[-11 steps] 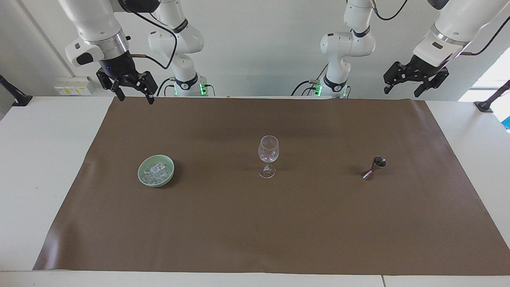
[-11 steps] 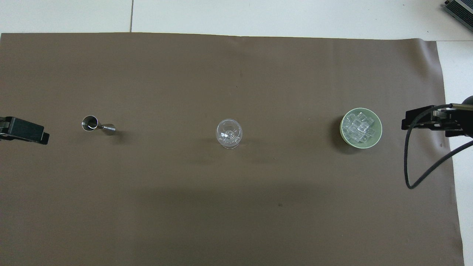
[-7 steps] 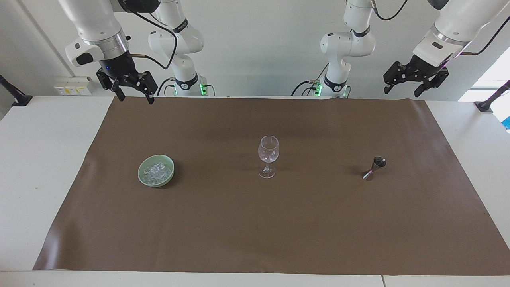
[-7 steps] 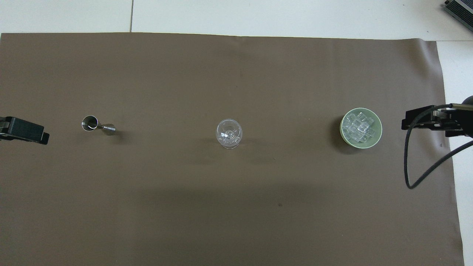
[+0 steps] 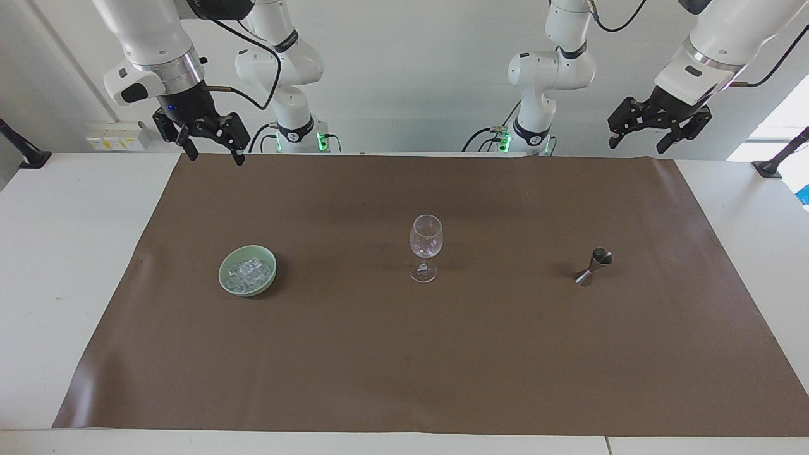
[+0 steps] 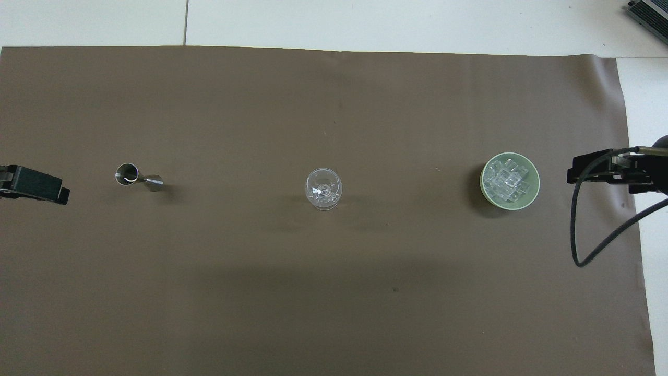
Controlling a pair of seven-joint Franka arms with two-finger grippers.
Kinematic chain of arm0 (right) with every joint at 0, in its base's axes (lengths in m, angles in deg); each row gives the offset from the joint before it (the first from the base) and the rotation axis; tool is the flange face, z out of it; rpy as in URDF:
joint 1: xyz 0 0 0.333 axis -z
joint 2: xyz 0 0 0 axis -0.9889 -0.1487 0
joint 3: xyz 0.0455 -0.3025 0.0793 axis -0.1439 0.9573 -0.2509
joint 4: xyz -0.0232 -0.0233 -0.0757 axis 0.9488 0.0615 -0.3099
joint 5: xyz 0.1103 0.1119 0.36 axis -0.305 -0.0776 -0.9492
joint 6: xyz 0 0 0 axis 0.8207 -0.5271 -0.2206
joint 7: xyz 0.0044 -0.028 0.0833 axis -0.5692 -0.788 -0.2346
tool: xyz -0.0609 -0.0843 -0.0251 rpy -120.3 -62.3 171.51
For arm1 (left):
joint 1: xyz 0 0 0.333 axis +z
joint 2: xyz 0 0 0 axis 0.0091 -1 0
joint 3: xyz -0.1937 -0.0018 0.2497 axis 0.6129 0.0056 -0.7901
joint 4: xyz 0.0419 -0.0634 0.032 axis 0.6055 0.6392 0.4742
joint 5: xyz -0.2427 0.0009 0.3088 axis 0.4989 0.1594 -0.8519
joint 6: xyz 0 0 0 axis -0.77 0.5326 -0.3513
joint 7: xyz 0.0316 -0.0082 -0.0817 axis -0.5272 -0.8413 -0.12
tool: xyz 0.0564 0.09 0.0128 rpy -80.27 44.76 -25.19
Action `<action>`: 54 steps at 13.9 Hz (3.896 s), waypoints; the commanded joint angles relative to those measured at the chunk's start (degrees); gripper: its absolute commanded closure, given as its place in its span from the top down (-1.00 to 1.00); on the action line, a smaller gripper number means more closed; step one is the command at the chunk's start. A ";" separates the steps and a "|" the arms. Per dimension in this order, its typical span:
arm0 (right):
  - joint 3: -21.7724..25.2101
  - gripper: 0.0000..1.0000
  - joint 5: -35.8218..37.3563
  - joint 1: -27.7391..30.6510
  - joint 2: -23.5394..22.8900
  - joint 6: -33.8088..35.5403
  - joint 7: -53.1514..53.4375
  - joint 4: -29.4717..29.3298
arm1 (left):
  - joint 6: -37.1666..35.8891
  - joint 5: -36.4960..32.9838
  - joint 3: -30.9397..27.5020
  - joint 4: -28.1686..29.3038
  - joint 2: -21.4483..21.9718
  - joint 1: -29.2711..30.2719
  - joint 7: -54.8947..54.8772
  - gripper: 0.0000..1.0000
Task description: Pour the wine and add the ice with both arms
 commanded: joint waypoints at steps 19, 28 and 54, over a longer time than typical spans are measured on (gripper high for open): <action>-0.23 1.00 -0.03 0.26 1.26 0.14 -1.12 1.31 | 13.12 -1.20 1.04 7.67 2.13 -1.00 0.60 1.00; -0.23 1.00 -0.03 0.26 1.26 0.14 -1.03 1.23 | 14.08 -1.20 1.13 9.74 1.23 -1.44 0.42 1.00; -0.23 1.00 -0.03 0.26 1.26 0.14 -1.03 1.31 | 10.65 2.39 -0.01 -12.31 -21.60 0.92 1.38 1.00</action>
